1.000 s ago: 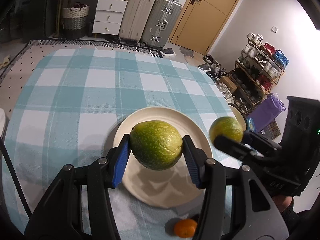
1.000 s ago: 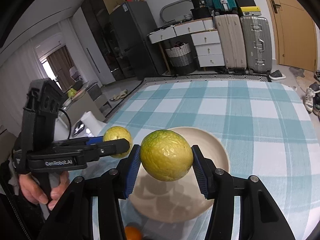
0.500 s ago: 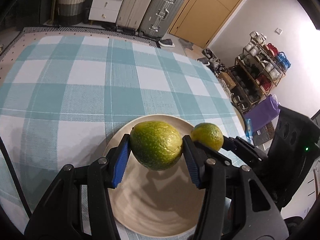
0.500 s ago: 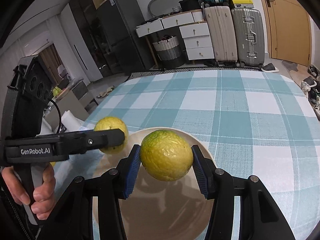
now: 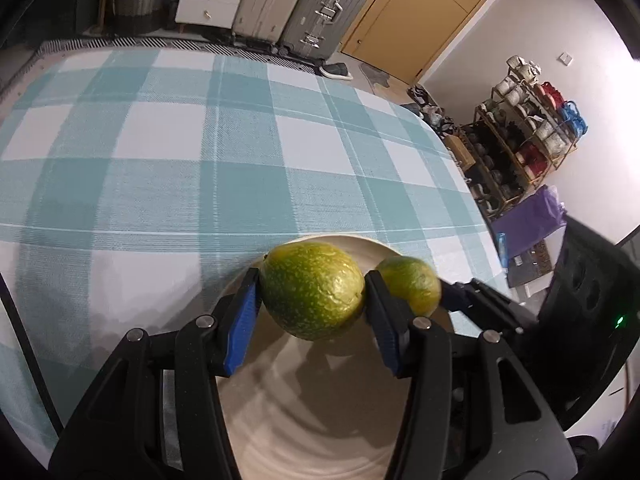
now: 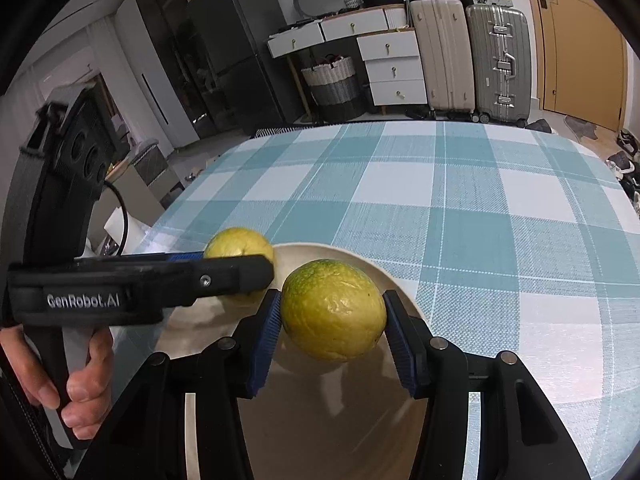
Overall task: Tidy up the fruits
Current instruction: 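Carry both citrus fruits onto the cream plate and open both tools, then withdraw both tools from the plate back toward the remaining fruit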
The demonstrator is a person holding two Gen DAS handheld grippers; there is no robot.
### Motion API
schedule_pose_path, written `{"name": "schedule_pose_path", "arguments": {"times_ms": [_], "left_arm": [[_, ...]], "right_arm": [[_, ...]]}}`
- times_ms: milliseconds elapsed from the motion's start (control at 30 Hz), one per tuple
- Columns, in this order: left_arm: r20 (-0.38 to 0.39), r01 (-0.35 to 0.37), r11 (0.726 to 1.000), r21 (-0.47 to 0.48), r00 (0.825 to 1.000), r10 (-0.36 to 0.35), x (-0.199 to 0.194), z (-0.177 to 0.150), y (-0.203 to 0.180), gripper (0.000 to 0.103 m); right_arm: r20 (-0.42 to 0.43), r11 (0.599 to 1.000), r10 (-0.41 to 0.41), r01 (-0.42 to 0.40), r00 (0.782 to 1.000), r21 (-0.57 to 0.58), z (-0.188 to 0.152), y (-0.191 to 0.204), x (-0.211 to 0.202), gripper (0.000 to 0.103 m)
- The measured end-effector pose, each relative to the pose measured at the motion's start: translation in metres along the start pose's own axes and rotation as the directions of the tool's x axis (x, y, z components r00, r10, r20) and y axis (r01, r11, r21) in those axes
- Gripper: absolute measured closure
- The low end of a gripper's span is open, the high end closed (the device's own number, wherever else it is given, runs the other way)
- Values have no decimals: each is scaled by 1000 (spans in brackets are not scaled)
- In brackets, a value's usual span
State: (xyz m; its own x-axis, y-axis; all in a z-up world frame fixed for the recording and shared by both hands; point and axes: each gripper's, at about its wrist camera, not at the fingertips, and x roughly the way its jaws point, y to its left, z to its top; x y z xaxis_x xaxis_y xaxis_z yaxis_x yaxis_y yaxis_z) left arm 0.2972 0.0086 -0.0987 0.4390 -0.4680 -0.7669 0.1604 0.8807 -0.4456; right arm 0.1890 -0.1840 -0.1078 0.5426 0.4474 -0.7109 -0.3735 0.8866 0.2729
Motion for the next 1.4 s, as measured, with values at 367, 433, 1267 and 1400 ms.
{"name": "schedule_pose_path", "arguments": {"times_ms": [367,433,1267,1400], "left_arm": [[2,17,999,-32,1000,-17,-3,5,-4,47],[18,9,1000,-29,1000,-8,-12,4,-6,47],[207,-229,970,80,956,209,-130,-81,-49,28],[214,-234,969,80,954,213,-142,-100,-55,22]], "right_arm": [[31,1000,-27,28,999,-15,0,4,-10,33],[62,1000,-27,27,998,2,-2,2,-23,27],[199,997,-51,37,979,74,-34,20,-124,16],[210,997,-42,28,977,71,-41,27,-138,14]]}}
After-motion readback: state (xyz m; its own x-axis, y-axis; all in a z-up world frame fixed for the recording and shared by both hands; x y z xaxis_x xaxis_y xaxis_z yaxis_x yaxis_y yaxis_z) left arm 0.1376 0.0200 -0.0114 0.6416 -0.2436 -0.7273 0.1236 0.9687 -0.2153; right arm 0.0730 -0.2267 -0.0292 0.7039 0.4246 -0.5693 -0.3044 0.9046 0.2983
